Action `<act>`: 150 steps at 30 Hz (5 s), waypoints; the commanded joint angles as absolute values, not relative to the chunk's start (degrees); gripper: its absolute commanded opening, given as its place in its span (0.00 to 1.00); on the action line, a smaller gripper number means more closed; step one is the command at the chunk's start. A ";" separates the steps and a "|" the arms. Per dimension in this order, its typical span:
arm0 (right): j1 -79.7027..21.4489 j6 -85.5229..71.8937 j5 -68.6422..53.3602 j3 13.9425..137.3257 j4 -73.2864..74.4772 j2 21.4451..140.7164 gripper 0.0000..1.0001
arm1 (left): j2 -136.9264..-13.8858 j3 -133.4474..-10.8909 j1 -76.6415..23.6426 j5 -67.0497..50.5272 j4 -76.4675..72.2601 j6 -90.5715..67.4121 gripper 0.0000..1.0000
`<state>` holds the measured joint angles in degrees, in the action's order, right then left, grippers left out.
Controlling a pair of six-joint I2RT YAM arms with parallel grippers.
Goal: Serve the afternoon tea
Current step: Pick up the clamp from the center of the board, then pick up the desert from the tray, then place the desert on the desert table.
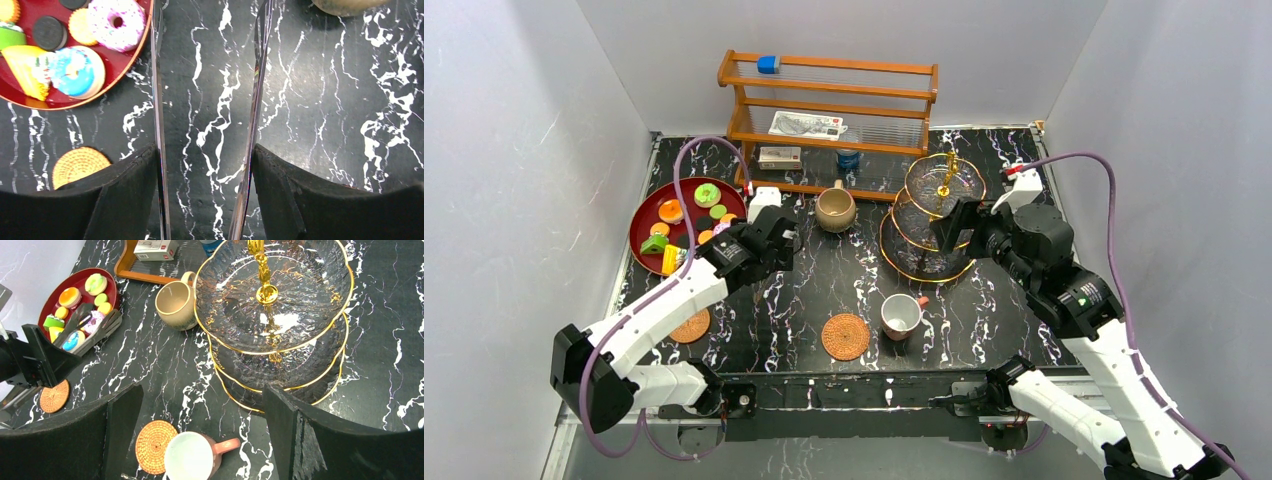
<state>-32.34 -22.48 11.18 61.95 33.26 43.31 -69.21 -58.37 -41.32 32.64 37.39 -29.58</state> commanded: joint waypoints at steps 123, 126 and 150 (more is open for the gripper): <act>-32.53 -21.62 14.34 64.85 32.96 39.43 0.98 | -69.82 -75.45 -14.18 -16.27 31.55 -20.70 0.46; -32.60 -21.63 14.42 64.58 32.45 38.97 0.98 | -70.25 -78.82 -15.36 -19.10 30.42 -22.32 0.46; -32.56 -22.58 20.18 66.77 30.16 30.59 0.97 | -72.60 -81.59 -34.47 -24.56 10.12 -32.83 0.46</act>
